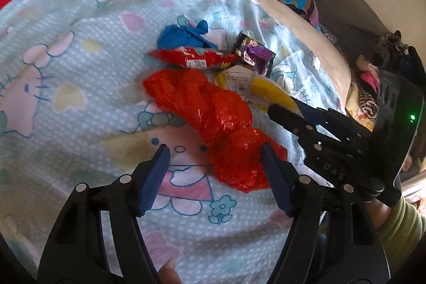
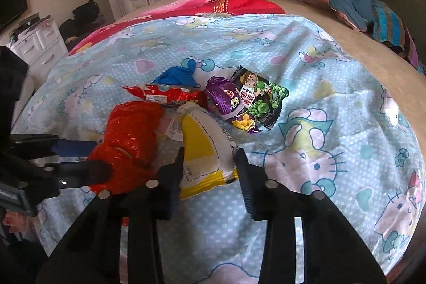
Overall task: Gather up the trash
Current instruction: 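Grasp the red mesh bag with the left tool while the right tool grasps the yellow snack bag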
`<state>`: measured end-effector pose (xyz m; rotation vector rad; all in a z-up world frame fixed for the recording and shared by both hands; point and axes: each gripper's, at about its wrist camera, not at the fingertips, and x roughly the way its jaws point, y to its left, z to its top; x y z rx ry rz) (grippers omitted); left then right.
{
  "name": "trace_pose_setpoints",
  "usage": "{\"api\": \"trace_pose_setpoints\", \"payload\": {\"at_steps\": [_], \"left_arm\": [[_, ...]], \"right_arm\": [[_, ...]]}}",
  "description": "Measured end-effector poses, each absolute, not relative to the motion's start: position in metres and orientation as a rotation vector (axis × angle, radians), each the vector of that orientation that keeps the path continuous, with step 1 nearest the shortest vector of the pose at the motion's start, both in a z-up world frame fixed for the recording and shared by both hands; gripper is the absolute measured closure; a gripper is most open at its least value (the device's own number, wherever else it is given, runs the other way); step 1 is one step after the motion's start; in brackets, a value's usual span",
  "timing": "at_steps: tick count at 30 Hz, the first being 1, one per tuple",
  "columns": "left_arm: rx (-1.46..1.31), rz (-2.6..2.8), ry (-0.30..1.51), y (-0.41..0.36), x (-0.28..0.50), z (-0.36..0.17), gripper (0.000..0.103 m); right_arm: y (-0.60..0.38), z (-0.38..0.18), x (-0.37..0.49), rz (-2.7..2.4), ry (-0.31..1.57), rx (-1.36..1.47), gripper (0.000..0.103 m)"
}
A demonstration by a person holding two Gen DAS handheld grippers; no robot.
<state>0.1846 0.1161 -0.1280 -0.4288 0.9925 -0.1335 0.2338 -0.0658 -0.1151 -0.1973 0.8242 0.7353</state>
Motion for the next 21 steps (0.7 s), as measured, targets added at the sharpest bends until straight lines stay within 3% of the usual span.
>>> {"api": "trace_pose_setpoints", "payload": {"at_steps": [4, 15, 21], "left_arm": [[-0.433, -0.158, 1.004, 0.113, 0.188, -0.132, 0.043], [-0.407, -0.267, 1.046, 0.098, 0.193, -0.138, 0.08], [-0.388, -0.196, 0.962, 0.103, 0.179, -0.119, 0.084]], "right_arm": [[-0.079, -0.112, 0.227, 0.728, 0.821, -0.157, 0.073], [-0.12, -0.105, 0.197, 0.682, 0.823, -0.038, 0.074], [-0.14, -0.1, 0.177, 0.661, 0.824, 0.02, 0.075]]}}
